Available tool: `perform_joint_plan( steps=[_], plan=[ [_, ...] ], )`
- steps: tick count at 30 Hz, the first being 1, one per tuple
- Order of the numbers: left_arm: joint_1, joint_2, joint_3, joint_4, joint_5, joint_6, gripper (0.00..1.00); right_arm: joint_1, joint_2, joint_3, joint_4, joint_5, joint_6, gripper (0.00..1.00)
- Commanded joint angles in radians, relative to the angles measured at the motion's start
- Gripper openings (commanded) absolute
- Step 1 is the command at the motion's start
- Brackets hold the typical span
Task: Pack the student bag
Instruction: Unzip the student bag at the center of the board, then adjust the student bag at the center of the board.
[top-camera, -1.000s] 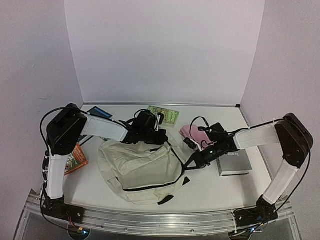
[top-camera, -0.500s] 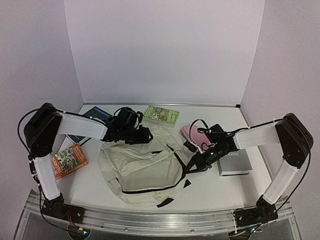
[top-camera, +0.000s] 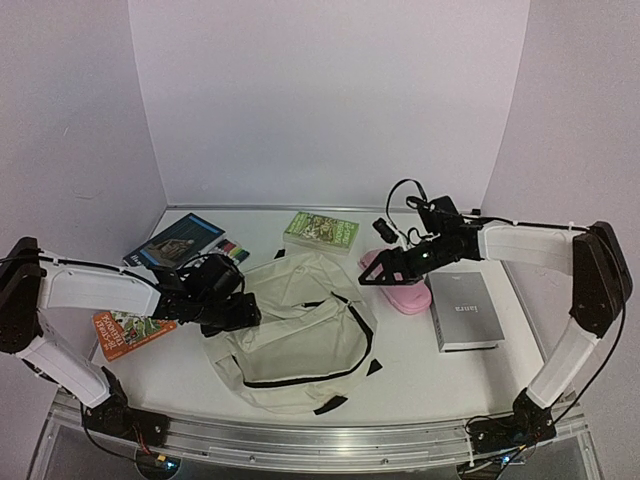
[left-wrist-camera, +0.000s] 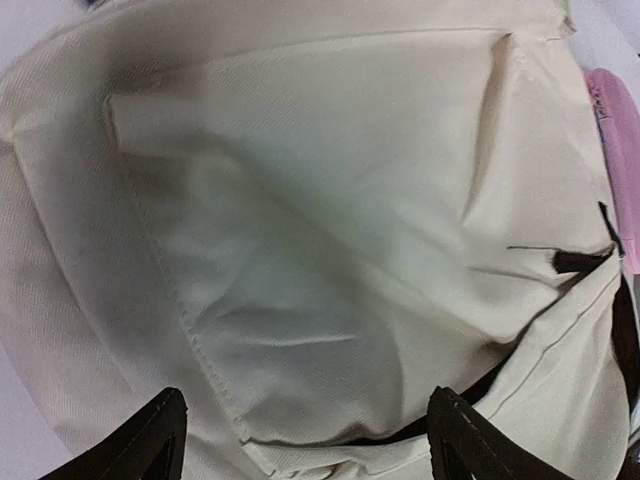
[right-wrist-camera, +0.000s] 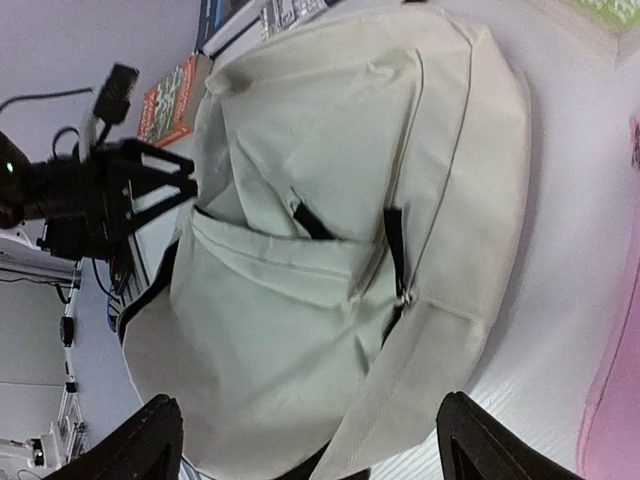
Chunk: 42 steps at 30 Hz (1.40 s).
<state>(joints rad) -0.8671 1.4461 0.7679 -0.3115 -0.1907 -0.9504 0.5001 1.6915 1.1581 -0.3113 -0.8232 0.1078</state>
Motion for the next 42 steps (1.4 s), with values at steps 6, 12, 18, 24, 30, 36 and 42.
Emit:
perform_joint_plan(
  steps=[6, 12, 18, 24, 30, 36, 42],
  plan=[
    [-0.009, 0.151, 0.028, 0.037, 0.006, -0.06, 0.83, 0.057, 0.218, 0.049, 0.002, 0.012, -0.018, 0.81],
    [0.011, 0.306, 0.154, 0.101, 0.063, 0.024, 0.8, 0.064, 0.241, -0.064, 0.004, -0.035, -0.041, 0.76],
    [0.079, 0.415, 0.289, 0.141, 0.119, 0.121, 0.77, 0.072, 0.177, -0.155, -0.001, -0.06, -0.078, 0.76],
    [0.192, 0.49, 0.421, 0.162, 0.224, 0.214, 0.78, 0.092, 0.194, -0.084, -0.001, -0.059, -0.064, 0.78],
    [0.21, 0.488, 0.53, 0.079, 0.239, 0.302, 0.81, 0.095, 0.097, -0.049, -0.018, -0.008, -0.078, 0.82],
    [0.245, 0.354, 0.474, 0.03, 0.232, 0.317, 0.89, 0.057, -0.026, -0.004, -0.063, 0.077, -0.099, 0.92],
    [0.288, 0.241, 0.431, -0.031, 0.252, 0.341, 0.99, -0.065, -0.007, 0.084, -0.137, 0.088, -0.17, 0.98]
  ],
)
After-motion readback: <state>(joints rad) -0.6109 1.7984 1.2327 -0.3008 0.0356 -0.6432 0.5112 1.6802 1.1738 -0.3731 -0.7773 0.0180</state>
